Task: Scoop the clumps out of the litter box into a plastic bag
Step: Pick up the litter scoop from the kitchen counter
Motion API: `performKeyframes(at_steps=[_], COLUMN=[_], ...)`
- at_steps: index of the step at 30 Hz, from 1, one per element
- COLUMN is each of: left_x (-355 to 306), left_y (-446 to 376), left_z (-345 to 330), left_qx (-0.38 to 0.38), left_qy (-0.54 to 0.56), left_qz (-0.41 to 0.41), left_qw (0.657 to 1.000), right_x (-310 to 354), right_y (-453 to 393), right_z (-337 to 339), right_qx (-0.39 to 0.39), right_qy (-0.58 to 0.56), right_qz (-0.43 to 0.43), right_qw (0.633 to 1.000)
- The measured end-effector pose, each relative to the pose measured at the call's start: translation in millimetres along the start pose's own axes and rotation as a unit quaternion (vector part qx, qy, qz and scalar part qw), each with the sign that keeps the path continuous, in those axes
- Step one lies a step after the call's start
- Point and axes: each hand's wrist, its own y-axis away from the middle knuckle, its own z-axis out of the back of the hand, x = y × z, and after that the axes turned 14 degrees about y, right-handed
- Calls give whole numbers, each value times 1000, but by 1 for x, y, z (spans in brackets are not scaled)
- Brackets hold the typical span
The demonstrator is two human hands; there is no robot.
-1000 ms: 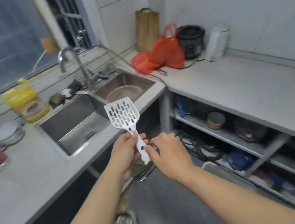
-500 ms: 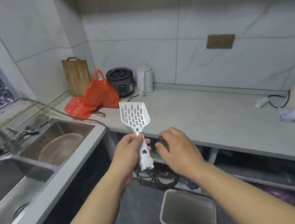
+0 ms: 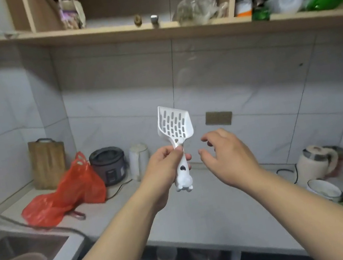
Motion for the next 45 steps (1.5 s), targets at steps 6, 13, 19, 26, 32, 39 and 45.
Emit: performKeyframes(at_steps=[6,13,19,26,32,39,45], left_x=[-29,-39,-35,-40,-48,-58,-58], left_y=[-45,-73,-91,-115,-143,-180,-204], left_z=[-60,-140,-206,-260,-285,-291,-291], left_qx=[28,32,20,36,72,120,132], left_qy=[-5,4,24,16,10,45,51], left_qz=[-38,-76,-89,-123,-138,-142,-137], left_qw=[999,997,996,992,988,981,980], right_x=[-50,-121,-185,-237,-261,-271,-285], right_y=[-43,-77,-100,-135,-160,-192,-221], right_z=[33,62,94,121,127,145,151], right_qx=[-41,-81,-100,-133,-151,-164,-174], right_qy=[35,27,7,-9,6,68,112], right_qz=[-13,9,36,38,14,-16,-38], right_qw=[998,996,994,990,988,984,978])
